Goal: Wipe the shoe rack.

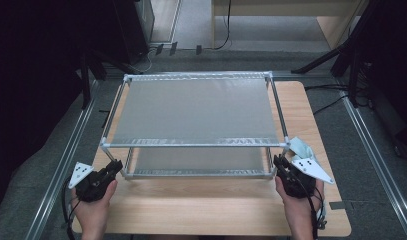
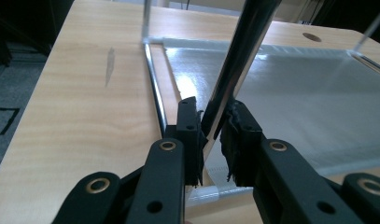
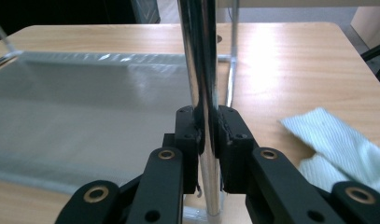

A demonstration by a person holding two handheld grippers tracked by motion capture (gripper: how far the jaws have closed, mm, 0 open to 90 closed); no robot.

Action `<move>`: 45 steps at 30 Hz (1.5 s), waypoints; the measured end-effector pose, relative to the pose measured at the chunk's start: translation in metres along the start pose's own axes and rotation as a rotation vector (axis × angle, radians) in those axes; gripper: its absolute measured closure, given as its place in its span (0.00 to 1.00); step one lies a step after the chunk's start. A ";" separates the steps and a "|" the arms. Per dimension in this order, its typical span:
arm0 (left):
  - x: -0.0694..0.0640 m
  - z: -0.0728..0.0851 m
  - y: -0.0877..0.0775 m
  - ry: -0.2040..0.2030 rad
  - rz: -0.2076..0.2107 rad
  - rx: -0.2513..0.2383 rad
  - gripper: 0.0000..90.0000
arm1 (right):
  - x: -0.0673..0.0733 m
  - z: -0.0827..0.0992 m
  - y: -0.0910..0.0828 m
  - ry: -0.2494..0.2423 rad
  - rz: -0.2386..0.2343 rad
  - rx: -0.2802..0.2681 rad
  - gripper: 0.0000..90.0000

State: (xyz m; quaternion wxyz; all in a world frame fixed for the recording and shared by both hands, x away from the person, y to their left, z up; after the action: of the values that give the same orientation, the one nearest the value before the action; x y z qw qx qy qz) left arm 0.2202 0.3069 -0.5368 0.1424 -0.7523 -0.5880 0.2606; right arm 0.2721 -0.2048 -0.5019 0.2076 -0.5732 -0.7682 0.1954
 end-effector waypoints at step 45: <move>-0.033 0.037 -0.040 0.099 0.216 -0.019 0.83 | -0.059 0.032 -0.027 0.090 -0.101 0.177 0.58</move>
State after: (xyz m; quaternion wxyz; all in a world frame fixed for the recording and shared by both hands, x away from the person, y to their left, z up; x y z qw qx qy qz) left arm 0.1614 0.2824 -0.5393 0.1350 -0.8246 -0.4982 0.2315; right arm 0.2485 -0.2704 -0.5196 0.3011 -0.5215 -0.7657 0.2260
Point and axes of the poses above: each handheld gripper's, and its own axes: y roughly forward along the jaws, z roughly out of its underside, x roughly to its left, the point moved 4 cm from there along y, roughly forward along the jaws, and after that the axes turned 7 degrees about x, right-handed, at the moved point
